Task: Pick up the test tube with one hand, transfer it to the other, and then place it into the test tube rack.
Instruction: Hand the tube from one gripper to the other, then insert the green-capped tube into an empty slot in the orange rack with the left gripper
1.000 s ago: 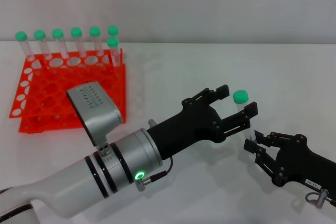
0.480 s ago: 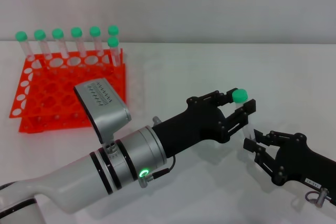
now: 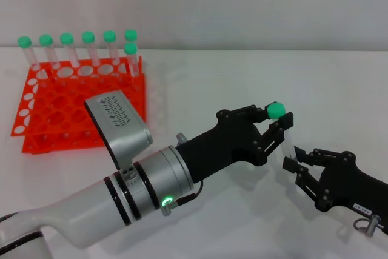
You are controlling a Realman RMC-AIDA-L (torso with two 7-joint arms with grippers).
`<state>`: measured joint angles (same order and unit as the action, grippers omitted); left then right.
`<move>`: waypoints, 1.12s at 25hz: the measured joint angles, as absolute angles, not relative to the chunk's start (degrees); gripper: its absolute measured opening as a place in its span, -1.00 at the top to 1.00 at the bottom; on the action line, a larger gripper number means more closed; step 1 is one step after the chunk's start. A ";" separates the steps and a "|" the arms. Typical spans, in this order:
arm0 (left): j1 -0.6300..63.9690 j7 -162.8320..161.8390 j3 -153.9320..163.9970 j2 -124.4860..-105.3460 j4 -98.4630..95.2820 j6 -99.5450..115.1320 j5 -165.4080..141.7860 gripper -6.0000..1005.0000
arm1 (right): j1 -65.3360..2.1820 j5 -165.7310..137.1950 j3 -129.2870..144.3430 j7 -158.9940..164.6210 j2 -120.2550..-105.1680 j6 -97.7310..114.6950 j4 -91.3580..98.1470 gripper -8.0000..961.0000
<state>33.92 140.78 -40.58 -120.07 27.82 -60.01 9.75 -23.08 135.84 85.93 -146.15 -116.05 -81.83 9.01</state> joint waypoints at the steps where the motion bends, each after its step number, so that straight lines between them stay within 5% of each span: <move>1: 33.84 141.03 -40.58 -120.05 27.86 -60.18 9.74 0.46 | -23.05 135.88 85.89 -146.47 -116.04 -81.86 9.02 0.59; 4: 33.18 142.54 -41.05 -120.02 27.93 -61.40 9.96 0.46 | -22.71 135.98 85.83 -147.25 -115.94 -81.61 8.93 0.59; 18: 18.59 153.36 -67.31 -119.92 22.53 -73.56 10.29 0.47 | -15.72 136.31 59.37 -147.20 -115.45 -75.70 8.16 -0.04; 28: 25.02 157.08 -82.21 -119.33 14.70 -72.05 13.97 0.48 | -16.44 136.33 39.29 -154.85 -115.53 -76.81 4.95 -0.74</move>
<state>25.02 157.08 -82.21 -119.33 14.70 -72.05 13.97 -16.44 136.33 39.29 -154.85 -115.53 -76.81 4.95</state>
